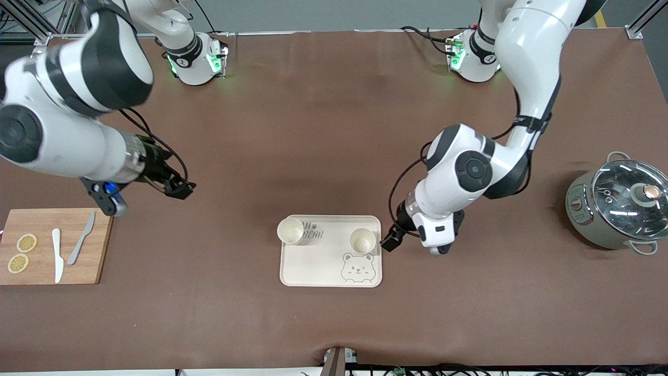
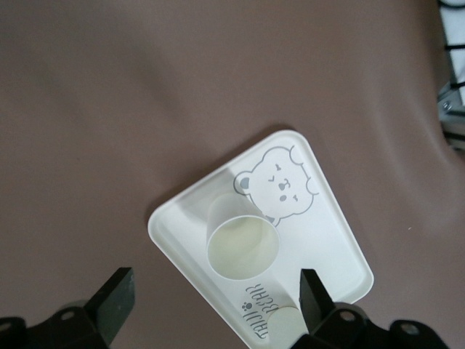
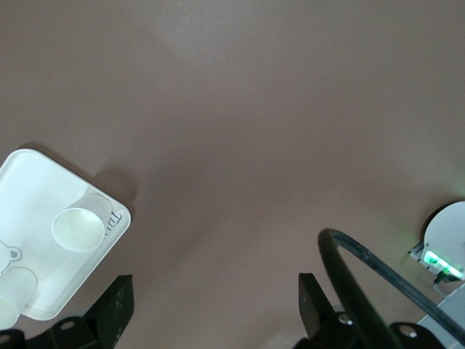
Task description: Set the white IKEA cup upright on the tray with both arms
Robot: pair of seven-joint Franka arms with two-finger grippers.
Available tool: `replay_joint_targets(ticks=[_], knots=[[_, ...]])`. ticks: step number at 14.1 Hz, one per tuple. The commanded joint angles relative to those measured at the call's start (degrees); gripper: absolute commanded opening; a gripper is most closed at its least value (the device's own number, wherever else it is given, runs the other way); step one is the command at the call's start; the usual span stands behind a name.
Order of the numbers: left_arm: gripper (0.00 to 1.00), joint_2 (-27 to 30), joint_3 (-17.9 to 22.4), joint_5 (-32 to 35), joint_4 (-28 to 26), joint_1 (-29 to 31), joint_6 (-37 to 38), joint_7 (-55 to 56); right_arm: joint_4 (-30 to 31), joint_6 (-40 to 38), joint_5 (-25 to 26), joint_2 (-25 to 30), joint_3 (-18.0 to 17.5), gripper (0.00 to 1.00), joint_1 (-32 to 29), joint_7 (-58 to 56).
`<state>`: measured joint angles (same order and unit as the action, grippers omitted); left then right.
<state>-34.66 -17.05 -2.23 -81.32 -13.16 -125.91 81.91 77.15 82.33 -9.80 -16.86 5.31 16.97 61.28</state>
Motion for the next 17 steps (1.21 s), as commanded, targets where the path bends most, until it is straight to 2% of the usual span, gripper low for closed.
replay_joint_targets(ticks=[1,4,6,10,13,17], knots=[[1.0,4.0,0.3,3.7,-1.2,0.9,4.0,0.0,3.3,-0.8,1.3,5.2,-0.4,1.0,-4.0,-9.9],[1.0,6.5,0.4,5.7,-1.2,2.6,8.0,-2.2,7.1,-0.4,8.0,10.0,-0.7,1.0,-5.5,-22.0],[1.0,8.4,0.4,5.9,-1.3,4.4,11.5,-6.4,10.2,0.5,8.4,13.3,-0.7,1.0,-6.1,-24.5],[1.0,12.9,0.4,5.8,-1.5,7.9,17.7,-14.8,12.0,0.6,8.5,17.0,0.7,1.0,-7.1,-44.5],[1.0,16.4,0.3,5.8,-1.5,11.4,22.1,-21.2,17.2,2.6,8.6,21.8,1.2,1.0,-8.3,-50.3],[1.0,20.6,0.2,5.7,-1.6,15.1,28.1,-31.2,18.3,3.0,9.1,23.0,1.2,1.0,-9.8,-55.5]])
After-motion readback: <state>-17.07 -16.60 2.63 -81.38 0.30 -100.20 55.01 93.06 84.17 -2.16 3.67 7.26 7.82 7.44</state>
